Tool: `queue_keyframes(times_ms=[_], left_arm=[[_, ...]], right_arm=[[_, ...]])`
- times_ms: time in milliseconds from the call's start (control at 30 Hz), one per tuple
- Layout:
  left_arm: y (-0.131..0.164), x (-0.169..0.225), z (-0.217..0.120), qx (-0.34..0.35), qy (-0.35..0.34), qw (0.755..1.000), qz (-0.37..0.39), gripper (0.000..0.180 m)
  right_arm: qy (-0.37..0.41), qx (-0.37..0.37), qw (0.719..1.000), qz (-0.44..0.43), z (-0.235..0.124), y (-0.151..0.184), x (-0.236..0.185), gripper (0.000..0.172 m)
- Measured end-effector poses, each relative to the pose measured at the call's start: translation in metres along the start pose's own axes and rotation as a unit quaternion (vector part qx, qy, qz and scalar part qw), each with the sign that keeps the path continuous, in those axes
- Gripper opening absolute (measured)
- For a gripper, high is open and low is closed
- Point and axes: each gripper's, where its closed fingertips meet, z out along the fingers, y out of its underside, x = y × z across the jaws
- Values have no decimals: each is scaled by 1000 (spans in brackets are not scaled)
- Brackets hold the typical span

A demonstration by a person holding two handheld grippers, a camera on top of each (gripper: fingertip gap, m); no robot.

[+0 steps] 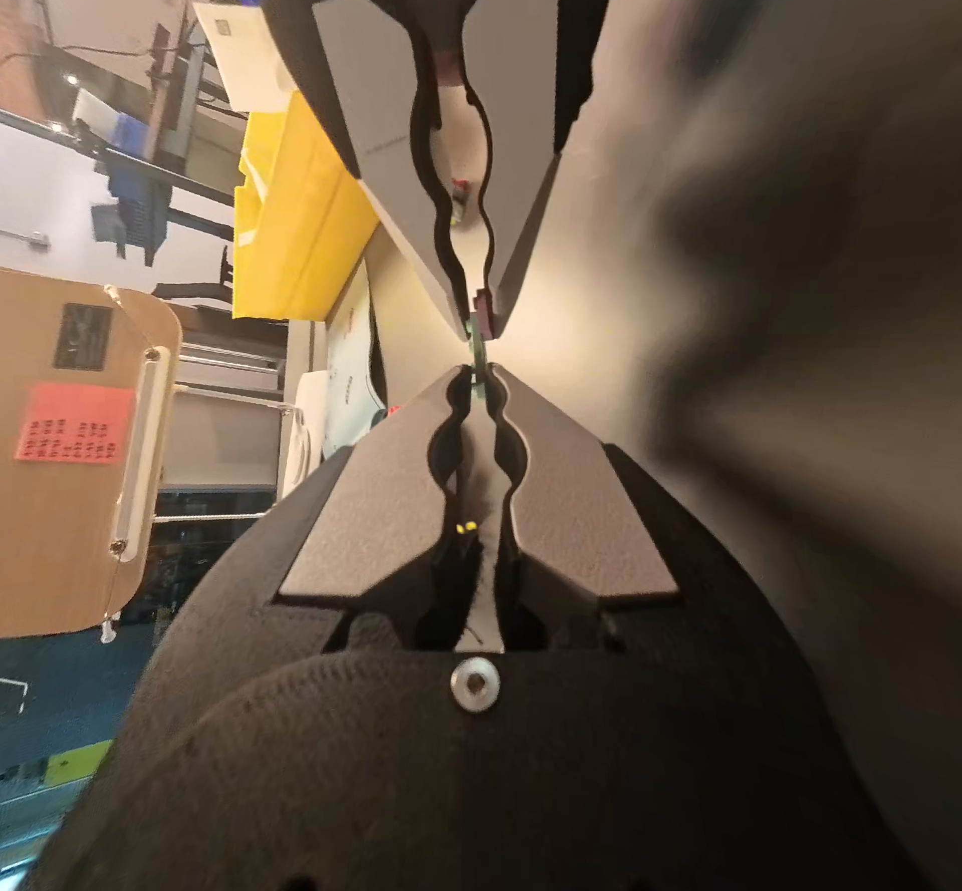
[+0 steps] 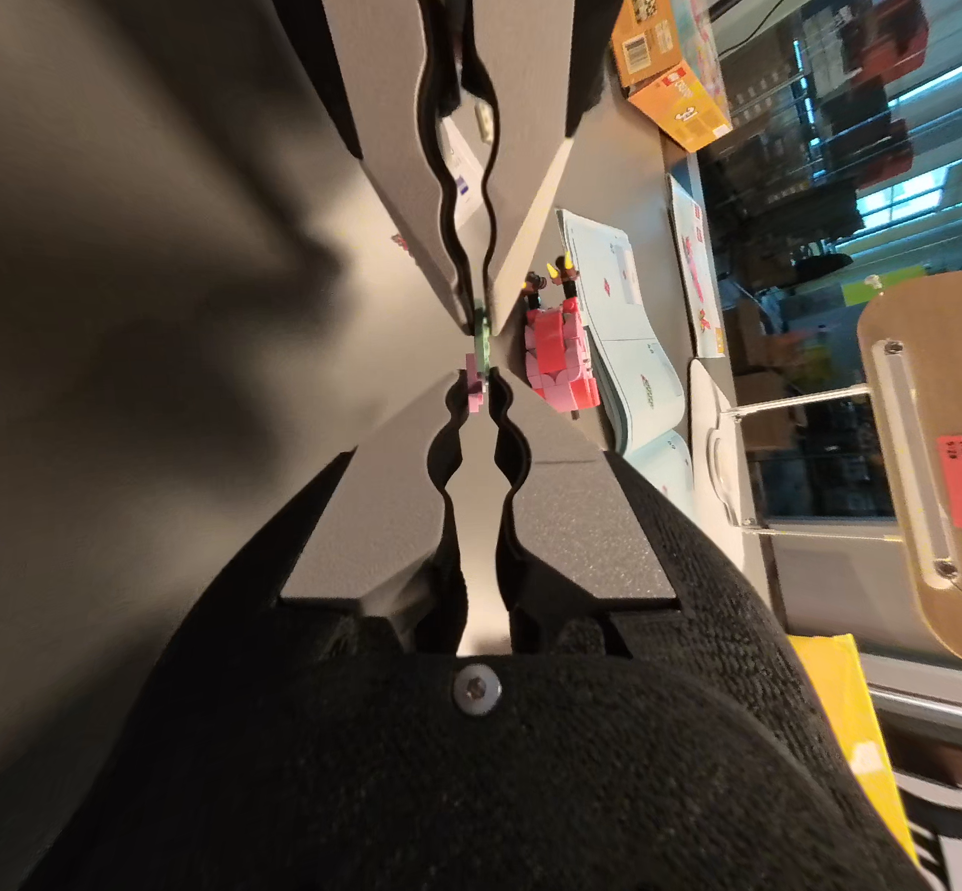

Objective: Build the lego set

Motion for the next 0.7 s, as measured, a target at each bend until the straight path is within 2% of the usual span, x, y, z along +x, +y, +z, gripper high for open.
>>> queue_keyframes(times_ms=[67, 133, 200, 300, 367, 467, 567, 700], left_arm=[[0, -1, 0, 2, -5, 1000, -17, 3], [-3, -12, -3, 22, -39, 997, -64, 5], [0, -18, -8, 36, -49, 991, -117, 34], [4, -28, -15, 51, -67, 980, -179, 48], [8, -35, -19, 53, -94, 976, -190, 48], [16, -41, -23, 52, -134, 965, -217, 50], [19, -46, -27, 95, -126, 941, -299, 51], [13, -55, -38, 147, -115, 916, -354, 54]], right_arm=[[8, 2, 1000, -6, 0, -1, 1, 4], [43, 22, 999, -9, -2, -4, 9, 5], [102, 54, 993, -26, -8, -10, 21, 5], [165, 64, 981, -81, -12, -10, 31, 5], [186, 63, 975, -104, -9, -8, 32, 5], [216, 77, 969, -88, -7, -5, 39, 5], [240, 86, 966, -43, -8, 1, 50, 5], [244, 96, 965, -26, -5, 1, 53, 5]])
